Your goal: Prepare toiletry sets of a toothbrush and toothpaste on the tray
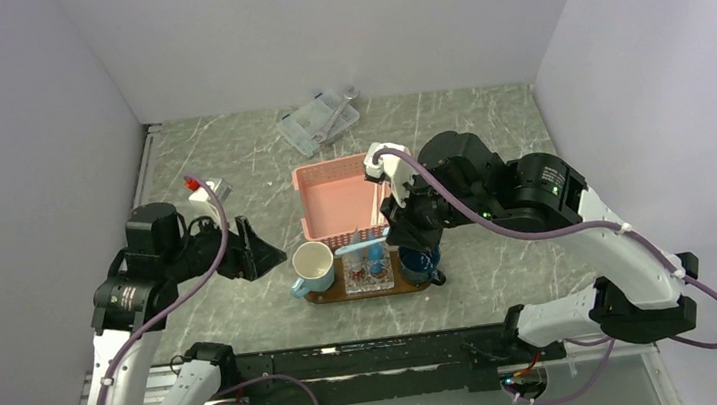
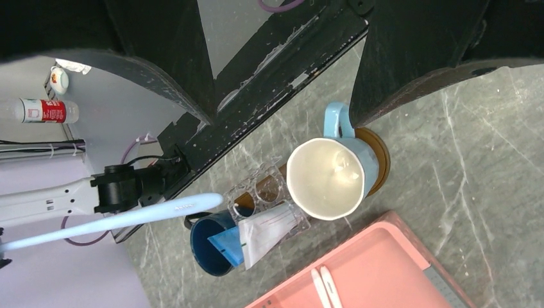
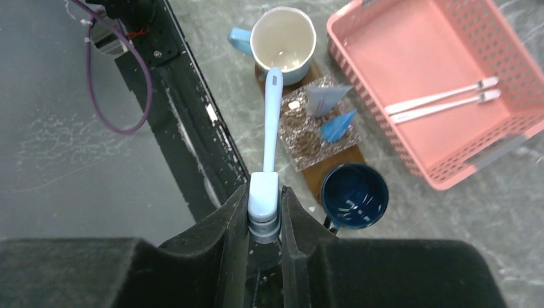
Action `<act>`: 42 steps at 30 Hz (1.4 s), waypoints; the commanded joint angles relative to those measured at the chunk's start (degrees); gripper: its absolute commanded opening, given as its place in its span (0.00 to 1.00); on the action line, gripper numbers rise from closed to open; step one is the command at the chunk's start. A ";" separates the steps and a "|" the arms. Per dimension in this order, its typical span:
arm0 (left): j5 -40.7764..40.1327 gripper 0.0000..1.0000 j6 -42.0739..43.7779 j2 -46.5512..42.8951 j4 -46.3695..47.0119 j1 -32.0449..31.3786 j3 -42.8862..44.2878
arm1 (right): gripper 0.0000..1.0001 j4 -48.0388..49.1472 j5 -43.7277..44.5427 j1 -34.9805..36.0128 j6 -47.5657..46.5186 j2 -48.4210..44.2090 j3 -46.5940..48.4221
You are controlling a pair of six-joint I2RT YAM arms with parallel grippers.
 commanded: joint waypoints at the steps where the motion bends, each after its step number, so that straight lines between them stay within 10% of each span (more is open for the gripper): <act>1: -0.97 0.80 1.72 -0.93 1.74 0.33 -1.65 | 0.00 -4.30 -0.38 -0.04 7.16 -0.46 1.63; 42: -7.93 0.78 1.51 -6.71 11.18 0.24 -14.56 | 0.00 -8.22 10.22 -0.02 18.00 8.69 -5.91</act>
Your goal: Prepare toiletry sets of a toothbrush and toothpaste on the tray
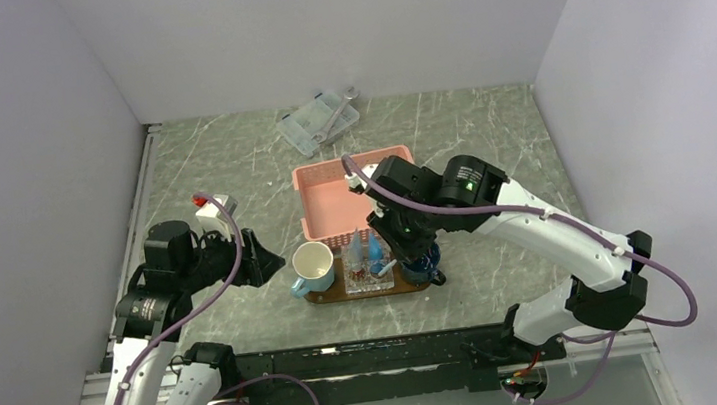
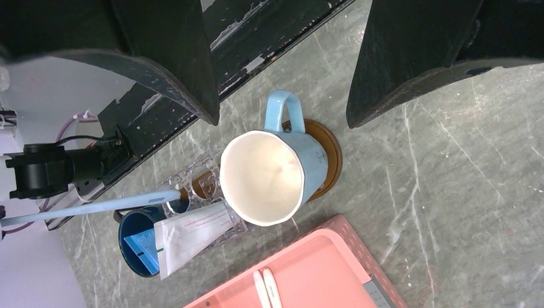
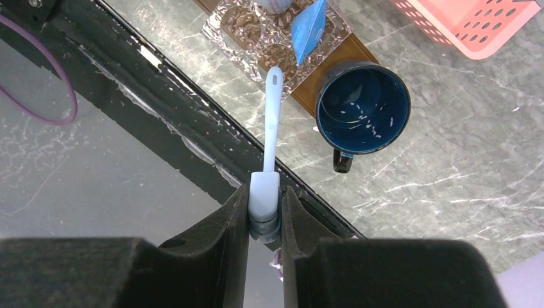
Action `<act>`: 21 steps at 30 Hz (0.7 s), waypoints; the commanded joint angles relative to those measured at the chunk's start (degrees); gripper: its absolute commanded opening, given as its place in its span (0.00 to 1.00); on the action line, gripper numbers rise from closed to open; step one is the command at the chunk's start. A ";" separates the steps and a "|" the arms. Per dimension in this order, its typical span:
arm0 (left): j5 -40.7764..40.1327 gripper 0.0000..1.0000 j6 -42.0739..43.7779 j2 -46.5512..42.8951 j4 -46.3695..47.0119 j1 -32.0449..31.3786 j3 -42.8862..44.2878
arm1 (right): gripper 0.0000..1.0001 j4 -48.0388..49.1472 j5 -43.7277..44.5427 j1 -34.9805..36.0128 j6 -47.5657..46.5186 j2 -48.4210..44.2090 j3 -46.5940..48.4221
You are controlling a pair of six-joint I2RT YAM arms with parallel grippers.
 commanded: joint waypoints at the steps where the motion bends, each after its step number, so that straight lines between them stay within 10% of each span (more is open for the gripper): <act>1: -0.73 0.78 0.11 -0.75 2.29 0.20 -0.03 | 0.00 3.27 0.71 0.00 0.82 -0.29 -1.18; 21: -1.52 0.78 -0.09 -0.86 2.53 0.28 -0.32 | 0.00 12.58 4.02 -0.08 3.97 -0.97 -9.60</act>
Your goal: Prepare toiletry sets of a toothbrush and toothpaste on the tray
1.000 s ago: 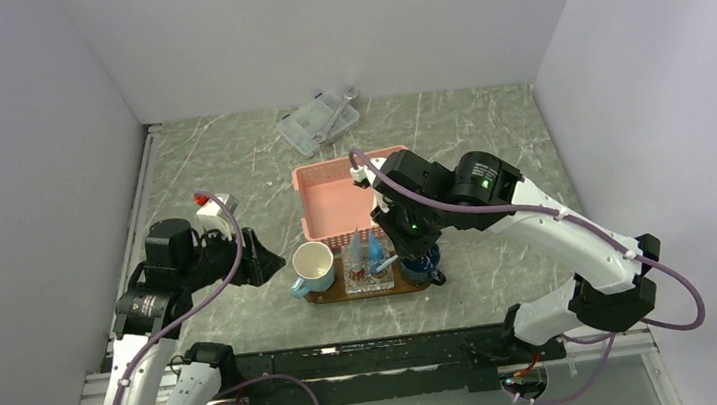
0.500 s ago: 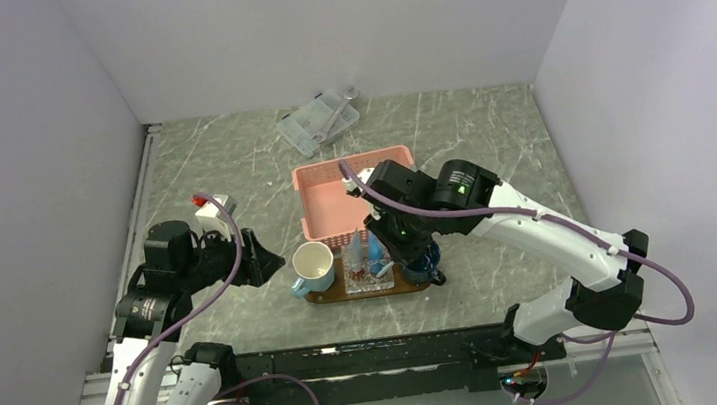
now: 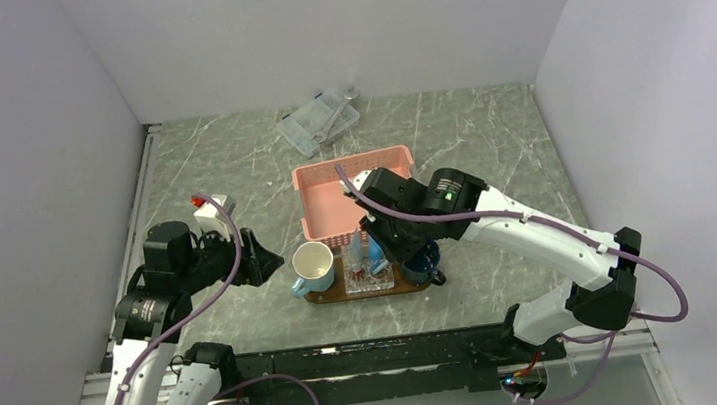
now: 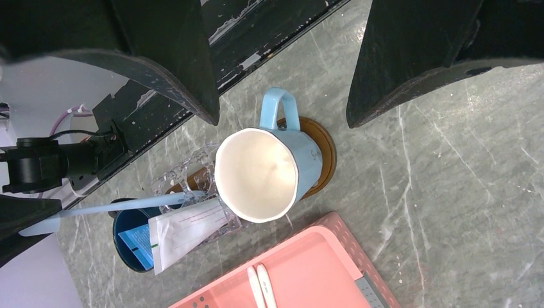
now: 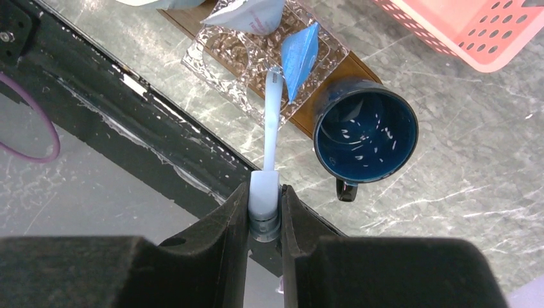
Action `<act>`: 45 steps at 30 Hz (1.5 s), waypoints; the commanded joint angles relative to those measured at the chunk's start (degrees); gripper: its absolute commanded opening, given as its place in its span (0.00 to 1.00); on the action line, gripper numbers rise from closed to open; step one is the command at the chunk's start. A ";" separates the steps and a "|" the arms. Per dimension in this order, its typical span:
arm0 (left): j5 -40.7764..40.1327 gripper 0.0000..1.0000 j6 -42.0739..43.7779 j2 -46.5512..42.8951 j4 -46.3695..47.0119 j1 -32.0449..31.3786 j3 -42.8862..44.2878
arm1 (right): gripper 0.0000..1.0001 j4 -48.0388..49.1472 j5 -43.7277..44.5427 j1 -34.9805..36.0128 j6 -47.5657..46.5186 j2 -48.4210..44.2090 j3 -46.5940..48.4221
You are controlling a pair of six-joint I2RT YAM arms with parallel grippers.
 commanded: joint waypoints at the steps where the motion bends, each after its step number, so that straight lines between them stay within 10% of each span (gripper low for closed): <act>1: -0.40 0.78 0.10 -0.60 2.25 0.25 -0.20 | 0.00 4.35 1.42 -0.04 1.91 -1.03 -1.08; 45: -0.58 0.78 -0.07 -0.37 2.45 0.25 -0.43 | 0.00 14.61 14.77 8.64 14.38 -5.92 -14.46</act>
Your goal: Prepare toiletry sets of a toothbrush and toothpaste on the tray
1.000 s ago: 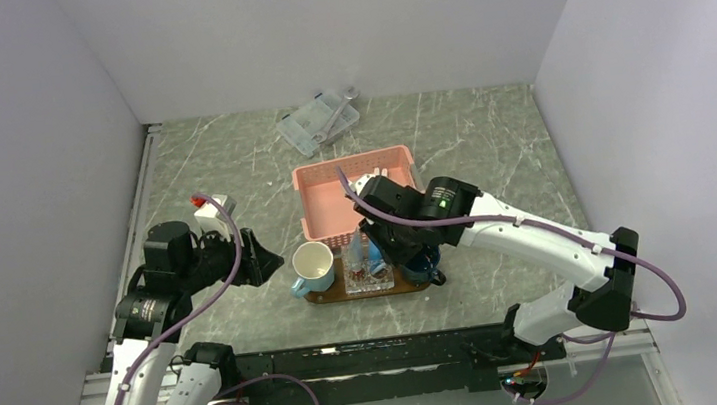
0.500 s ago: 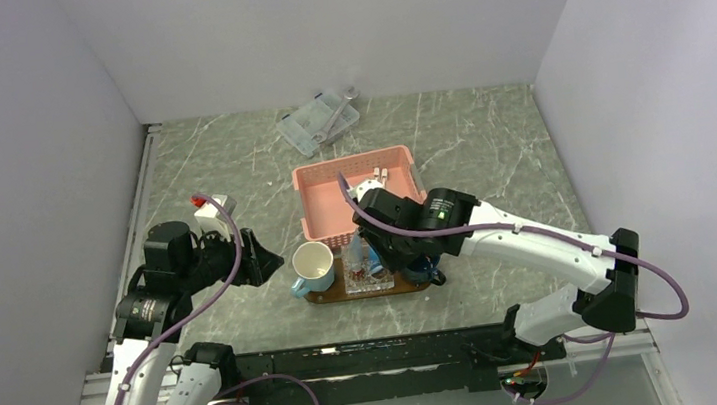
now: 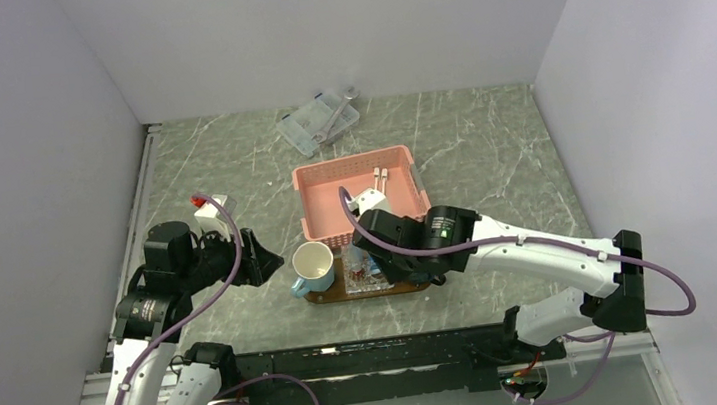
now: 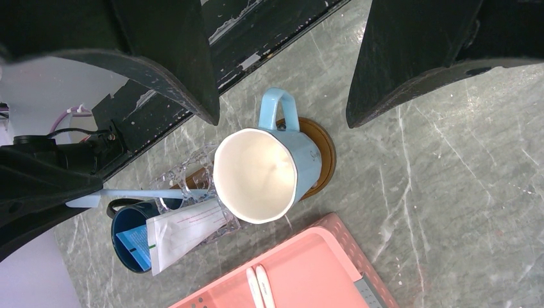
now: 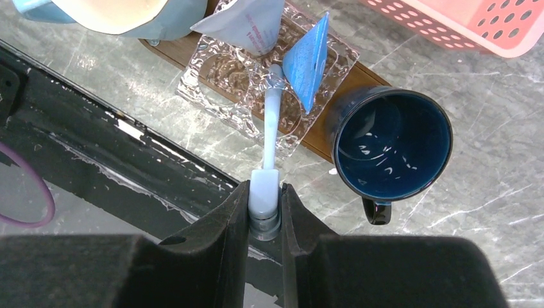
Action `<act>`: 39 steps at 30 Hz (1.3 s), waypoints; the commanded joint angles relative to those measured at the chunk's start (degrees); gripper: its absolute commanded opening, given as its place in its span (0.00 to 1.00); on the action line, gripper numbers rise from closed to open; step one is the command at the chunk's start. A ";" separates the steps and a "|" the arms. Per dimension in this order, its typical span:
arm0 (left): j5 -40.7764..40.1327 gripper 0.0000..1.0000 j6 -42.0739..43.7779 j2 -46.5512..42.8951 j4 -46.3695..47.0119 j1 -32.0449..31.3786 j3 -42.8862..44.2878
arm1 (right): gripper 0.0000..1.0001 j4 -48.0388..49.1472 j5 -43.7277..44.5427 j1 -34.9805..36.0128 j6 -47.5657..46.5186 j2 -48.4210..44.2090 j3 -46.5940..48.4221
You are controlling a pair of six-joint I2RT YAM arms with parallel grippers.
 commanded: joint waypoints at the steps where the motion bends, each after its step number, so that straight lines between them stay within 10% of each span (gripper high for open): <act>1: -0.39 0.78 -0.04 -0.23 2.37 0.25 -0.25 | 0.00 2.74 3.97 1.47 2.62 -1.56 -0.93; 39: -0.56 0.77 -0.16 0.69 2.48 0.19 -0.22 | 0.39 5.74 6.00 3.01 1.87 -7.30 -1.39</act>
